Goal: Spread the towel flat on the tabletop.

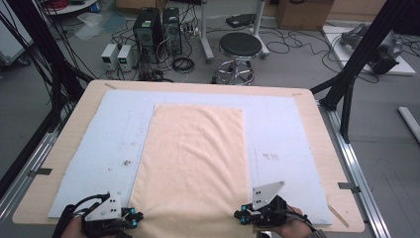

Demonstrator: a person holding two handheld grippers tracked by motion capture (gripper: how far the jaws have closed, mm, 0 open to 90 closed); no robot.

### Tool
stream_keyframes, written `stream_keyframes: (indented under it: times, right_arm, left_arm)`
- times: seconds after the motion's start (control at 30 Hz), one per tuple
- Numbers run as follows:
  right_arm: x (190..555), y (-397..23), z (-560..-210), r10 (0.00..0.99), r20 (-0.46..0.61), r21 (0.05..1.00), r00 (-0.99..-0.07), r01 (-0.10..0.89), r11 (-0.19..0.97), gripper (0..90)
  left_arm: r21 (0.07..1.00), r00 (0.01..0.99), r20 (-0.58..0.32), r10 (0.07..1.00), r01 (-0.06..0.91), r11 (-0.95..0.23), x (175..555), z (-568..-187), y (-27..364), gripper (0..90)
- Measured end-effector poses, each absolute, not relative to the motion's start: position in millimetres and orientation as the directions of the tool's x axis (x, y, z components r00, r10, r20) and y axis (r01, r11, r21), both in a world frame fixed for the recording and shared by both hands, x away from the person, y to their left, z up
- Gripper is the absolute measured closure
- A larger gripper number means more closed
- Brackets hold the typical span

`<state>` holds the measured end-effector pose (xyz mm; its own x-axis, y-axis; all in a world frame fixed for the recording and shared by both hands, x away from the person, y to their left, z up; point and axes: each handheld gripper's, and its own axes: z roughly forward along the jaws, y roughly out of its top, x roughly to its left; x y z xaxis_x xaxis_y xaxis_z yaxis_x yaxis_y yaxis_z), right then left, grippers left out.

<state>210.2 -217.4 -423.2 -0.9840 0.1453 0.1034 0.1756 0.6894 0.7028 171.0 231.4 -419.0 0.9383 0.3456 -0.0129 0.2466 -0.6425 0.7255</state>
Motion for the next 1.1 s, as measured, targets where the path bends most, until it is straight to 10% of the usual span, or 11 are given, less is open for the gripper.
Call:
stream_keyframes:
  times: [0.23, 0.73, 1.1]
  right_arm:
    - [208.4, -217.5, -416.6, 0.127, 0.14, 0.736, -0.982, 0.189, 0.65, 74.0]
    - [272.2, -235.4, -399.7, 0.411, 0.11, 0.838, -0.905, 0.307, 0.451, 35.0]
    - [314.0, -235.3, -385.4, 0.487, 0.087, 0.846, -0.869, 0.322, 0.424, 25.4]
  left_arm:
    - [0.765, 0.927, -0.034, 0.374, 0.265, -0.587, 166.9, -414.7, 238.1, 74.7]
    - [0.848, 0.864, -0.041, 0.502, 0.296, -0.44, 220.1, -396.5, 235.1, 47.2]
    - [0.869, 0.817, -0.049, 0.574, 0.318, -0.379, 264.8, -384.4, 236.6, 34.3]
